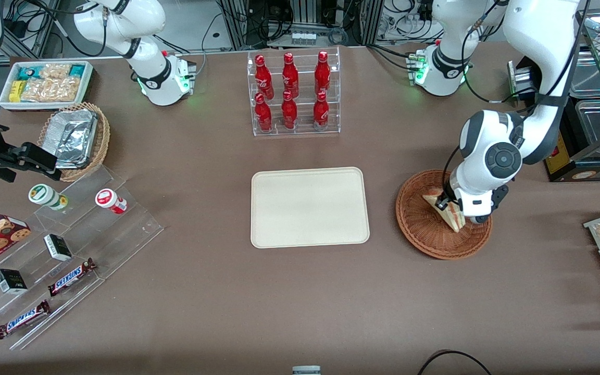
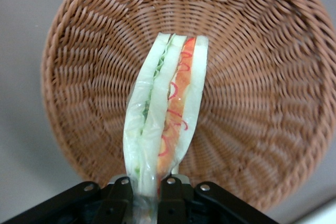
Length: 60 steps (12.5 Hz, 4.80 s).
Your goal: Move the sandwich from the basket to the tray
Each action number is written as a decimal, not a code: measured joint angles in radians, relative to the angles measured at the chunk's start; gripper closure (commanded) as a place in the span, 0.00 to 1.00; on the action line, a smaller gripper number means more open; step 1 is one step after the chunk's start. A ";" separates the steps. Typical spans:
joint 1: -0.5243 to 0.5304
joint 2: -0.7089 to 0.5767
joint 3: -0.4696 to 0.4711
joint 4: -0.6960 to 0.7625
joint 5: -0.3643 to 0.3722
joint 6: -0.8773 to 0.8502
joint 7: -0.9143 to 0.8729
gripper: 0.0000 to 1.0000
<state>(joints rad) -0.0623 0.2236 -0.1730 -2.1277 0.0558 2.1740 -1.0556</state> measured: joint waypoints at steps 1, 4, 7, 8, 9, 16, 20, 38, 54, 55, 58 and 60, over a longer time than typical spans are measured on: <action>-0.001 -0.009 -0.031 0.049 0.001 -0.079 0.013 0.96; -0.005 -0.015 -0.142 0.179 0.002 -0.267 0.050 0.96; -0.010 0.017 -0.271 0.228 0.049 -0.275 0.063 0.96; -0.011 0.046 -0.313 0.253 0.065 -0.274 0.062 0.96; -0.012 0.082 -0.348 0.286 0.079 -0.272 0.062 0.96; -0.164 0.348 -0.427 0.439 0.224 -0.057 -0.082 0.96; -0.236 0.451 -0.426 0.531 0.317 -0.056 -0.224 0.96; -0.241 0.421 -0.430 0.675 0.347 -0.274 -0.202 0.00; 0.084 0.036 -0.320 0.456 0.133 -0.547 0.426 0.00; 0.087 -0.011 -0.275 0.451 0.095 -0.589 0.524 0.00; 0.090 -0.120 -0.170 0.449 0.041 -0.701 0.755 0.00; 0.093 -0.168 -0.114 0.460 0.032 -0.786 0.897 0.00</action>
<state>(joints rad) 0.0309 0.0558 -0.2872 -1.6674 0.0879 1.3879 -0.1586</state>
